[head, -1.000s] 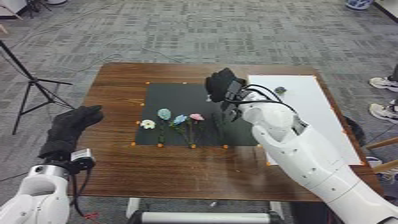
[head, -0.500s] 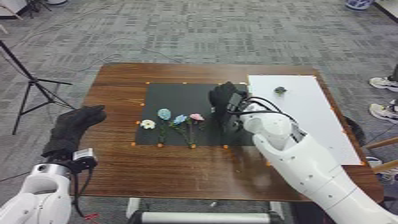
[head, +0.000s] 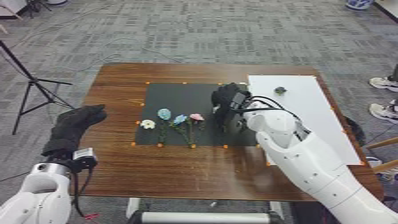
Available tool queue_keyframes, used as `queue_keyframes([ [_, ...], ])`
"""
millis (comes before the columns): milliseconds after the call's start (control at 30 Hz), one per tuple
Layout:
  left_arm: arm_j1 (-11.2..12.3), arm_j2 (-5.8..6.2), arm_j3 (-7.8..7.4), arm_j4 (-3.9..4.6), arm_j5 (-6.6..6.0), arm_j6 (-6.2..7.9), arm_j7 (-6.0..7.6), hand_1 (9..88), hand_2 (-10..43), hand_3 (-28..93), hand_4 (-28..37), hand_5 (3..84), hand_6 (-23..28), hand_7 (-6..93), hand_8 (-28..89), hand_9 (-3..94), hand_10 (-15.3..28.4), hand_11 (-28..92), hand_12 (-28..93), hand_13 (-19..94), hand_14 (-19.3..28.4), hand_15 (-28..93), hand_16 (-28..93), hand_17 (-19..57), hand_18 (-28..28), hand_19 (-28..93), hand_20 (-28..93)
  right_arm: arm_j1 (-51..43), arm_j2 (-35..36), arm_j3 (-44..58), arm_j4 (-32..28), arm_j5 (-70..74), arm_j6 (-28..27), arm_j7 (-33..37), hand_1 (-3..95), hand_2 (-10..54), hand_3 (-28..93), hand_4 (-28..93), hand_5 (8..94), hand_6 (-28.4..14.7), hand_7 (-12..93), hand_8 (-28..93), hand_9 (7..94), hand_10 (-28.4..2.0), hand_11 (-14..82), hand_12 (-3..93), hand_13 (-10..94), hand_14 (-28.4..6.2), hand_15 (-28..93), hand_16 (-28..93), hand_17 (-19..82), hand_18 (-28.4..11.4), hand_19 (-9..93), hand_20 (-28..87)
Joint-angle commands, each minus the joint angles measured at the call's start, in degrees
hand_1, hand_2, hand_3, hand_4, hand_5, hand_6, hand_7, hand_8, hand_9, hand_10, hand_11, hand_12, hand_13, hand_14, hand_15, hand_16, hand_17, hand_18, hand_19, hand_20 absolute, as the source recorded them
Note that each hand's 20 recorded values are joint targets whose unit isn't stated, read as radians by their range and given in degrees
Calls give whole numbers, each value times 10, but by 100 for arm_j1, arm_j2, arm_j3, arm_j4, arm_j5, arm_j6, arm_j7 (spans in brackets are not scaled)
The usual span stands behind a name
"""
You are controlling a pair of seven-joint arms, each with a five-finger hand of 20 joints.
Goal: Arrange flowers
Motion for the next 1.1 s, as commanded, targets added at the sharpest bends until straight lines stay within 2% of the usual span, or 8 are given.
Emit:
queue_keyframes([
  [33, 35, -43, -56, -8, 50, -106, 11, 294, 69, 679, -207, 554, 20, 174, -82, 543, 148, 216, 113, 410, 179, 225, -19, 71, 108, 54, 162, 162, 85, 67, -146, 17, -188, 7, 409, -95, 726, -226, 644, 15, 218, -120, 677, -106, 133, 151, 639, -112, 572, 325, 296, -213, 726, 535],
  [400, 13, -50, -73, -4, 93, -151, 5, 304, 43, 677, -190, 550, 13, 176, -85, 541, 145, 213, 115, 407, 179, 219, -17, 69, 109, 48, 160, 239, 190, 34, -375, 162, -376, 61, 371, -95, 726, -218, 621, 5, 213, -128, 649, -115, 126, 151, 620, -119, 571, 322, 287, -217, 719, 536],
  [567, 59, -53, -96, -22, 84, -126, 22, 307, 38, 673, -184, 549, 9, 176, -85, 539, 146, 212, 115, 406, 179, 217, -15, 68, 108, 44, 160, 320, 271, 84, -489, 263, -440, 70, 363, -95, 722, -216, 613, 2, 210, -127, 641, -118, 124, 151, 613, -123, 572, 320, 284, -218, 714, 535],
  [767, 108, -58, -115, -42, 83, -116, 43, 309, 36, 672, -179, 548, 8, 177, -85, 539, 145, 212, 116, 406, 178, 215, -15, 65, 107, 42, 160, 418, 475, 496, -755, 439, -446, 159, 339, -95, 724, -211, 597, 2, 206, -125, 623, -120, 118, 153, 598, -127, 567, 316, 276, -219, 705, 532],
  [867, 118, -58, -117, -48, 77, -115, 52, 311, 35, 670, -180, 548, 7, 176, -85, 539, 145, 212, 116, 405, 178, 216, -14, 65, 107, 41, 159, 462, 543, 806, -655, 461, -414, 280, 325, -95, 726, -211, 565, 3, 202, -122, 601, -121, 113, 155, 583, -131, 528, 297, 266, -216, 674, 518],
  [967, 106, -52, -110, -44, 72, -107, 51, 311, 35, 669, -179, 548, 6, 177, -85, 537, 145, 211, 116, 404, 178, 213, -14, 65, 107, 41, 159, 477, 587, 1120, -551, 216, -966, 446, 288, -95, 730, -212, 448, -18, 169, -107, 504, -135, 80, 157, 549, -140, 398, 256, 249, -217, 622, 484],
  [1033, 146, -55, -127, -68, 77, -83, 55, 312, 35, 669, -178, 548, 6, 177, -85, 535, 144, 211, 117, 404, 179, 214, -13, 65, 107, 42, 160, 476, 590, 1215, -367, 82, -1099, 548, 254, -95, 754, -230, 355, -37, 137, -88, 425, -150, 53, 163, 529, -148, 383, 260, 240, -223, 622, 479],
  [1100, 131, -59, -132, -60, 68, -96, 48, 314, 34, 667, -178, 548, 6, 177, -85, 534, 144, 211, 117, 404, 179, 214, -13, 65, 107, 42, 160, 457, 548, 1342, -97, -143, -1121, 547, 238, -95, 757, -240, 323, -48, 117, -79, 399, -158, 45, 167, 523, -152, 384, 262, 237, -226, 625, 479],
])
